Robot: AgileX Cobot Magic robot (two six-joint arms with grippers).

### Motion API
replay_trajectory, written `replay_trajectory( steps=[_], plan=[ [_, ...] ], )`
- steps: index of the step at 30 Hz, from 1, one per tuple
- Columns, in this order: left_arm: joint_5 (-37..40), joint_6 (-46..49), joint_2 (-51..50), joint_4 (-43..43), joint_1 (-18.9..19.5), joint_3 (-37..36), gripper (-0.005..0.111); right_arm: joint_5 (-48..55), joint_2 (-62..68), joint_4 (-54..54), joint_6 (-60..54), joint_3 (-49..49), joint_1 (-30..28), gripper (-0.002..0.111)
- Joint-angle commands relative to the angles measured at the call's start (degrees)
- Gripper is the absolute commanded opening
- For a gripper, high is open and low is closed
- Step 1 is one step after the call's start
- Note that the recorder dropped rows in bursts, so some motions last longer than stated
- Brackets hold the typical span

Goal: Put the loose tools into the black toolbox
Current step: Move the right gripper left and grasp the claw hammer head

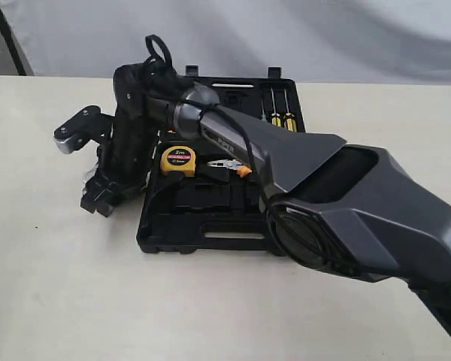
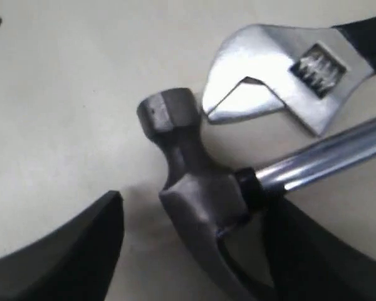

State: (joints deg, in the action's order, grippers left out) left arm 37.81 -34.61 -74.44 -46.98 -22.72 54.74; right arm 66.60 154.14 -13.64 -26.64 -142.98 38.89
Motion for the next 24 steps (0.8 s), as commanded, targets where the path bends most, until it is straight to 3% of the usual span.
replay_trajectory(
  steps=[1,3,14,21,24],
  plan=[
    [-0.97,-0.59,0.46,0.78,0.19,-0.53,0.001,3.37,0.82,-0.19,-1.64,0.13,1.38,0.03],
    [-0.97,-0.59,0.46,0.78,0.19,-0.53,0.001,3.37,0.3,-0.19,-1.64,-0.73,2.0,0.0],
    [-0.97,-0.59,0.46,0.78,0.19,-0.53,0.001,3.37,-4.83,-5.23,10.91,-5.42,6.25,0.0],
    [-0.97,-0.59,0.46,0.78,0.19,-0.53,0.001,3.37,-3.31,-5.8,9.5,-4.89,12.04,0.0],
    [-0.97,-0.59,0.46,0.78,0.19,-0.53,0.001,3.37,-2.48,-5.65,12.8,-4.89,13.02,0.008]
  ],
)
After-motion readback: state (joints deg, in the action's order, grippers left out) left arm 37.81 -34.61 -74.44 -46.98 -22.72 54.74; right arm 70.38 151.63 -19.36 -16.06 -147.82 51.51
